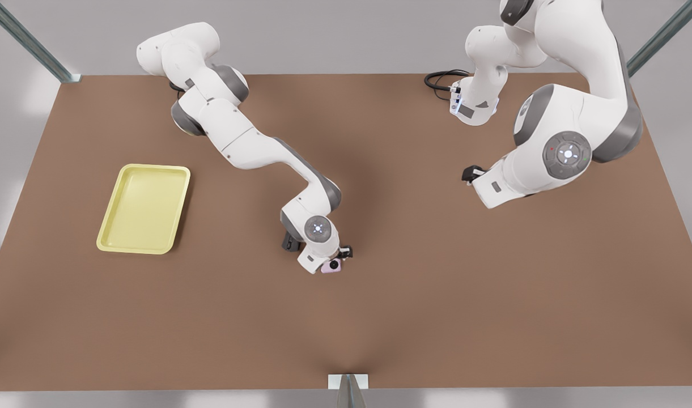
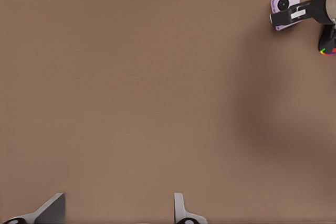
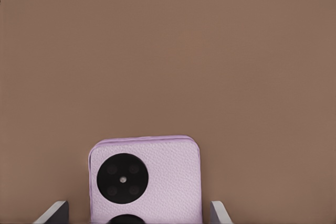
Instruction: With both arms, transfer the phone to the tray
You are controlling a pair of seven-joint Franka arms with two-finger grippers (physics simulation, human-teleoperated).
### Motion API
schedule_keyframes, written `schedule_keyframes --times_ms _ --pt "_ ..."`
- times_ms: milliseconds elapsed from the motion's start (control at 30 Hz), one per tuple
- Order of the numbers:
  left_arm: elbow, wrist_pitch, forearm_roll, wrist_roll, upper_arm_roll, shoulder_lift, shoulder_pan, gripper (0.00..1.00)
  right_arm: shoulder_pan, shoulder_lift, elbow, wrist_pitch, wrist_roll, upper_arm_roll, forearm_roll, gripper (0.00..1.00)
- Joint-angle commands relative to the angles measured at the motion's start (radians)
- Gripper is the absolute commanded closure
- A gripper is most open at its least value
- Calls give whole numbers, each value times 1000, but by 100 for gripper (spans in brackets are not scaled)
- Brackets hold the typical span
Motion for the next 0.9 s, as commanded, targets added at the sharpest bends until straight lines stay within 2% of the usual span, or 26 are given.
schedule_keyframes --times_ms 0,333,800,867 --pt "0 8 1 38 0 3 0 0 3 0 -2 7 -150 1 -25 0" --pt "0 8 2 30 0 7 0 0 20 13 -4 24 -284 -2 -53 0" --pt "0 8 2 29 -1 9 0 0 17 16 -4 55 -270 -18 -51 0" --pt "-2 8 4 29 -1 9 0 0 17 17 -4 55 -270 -16 -51 3"
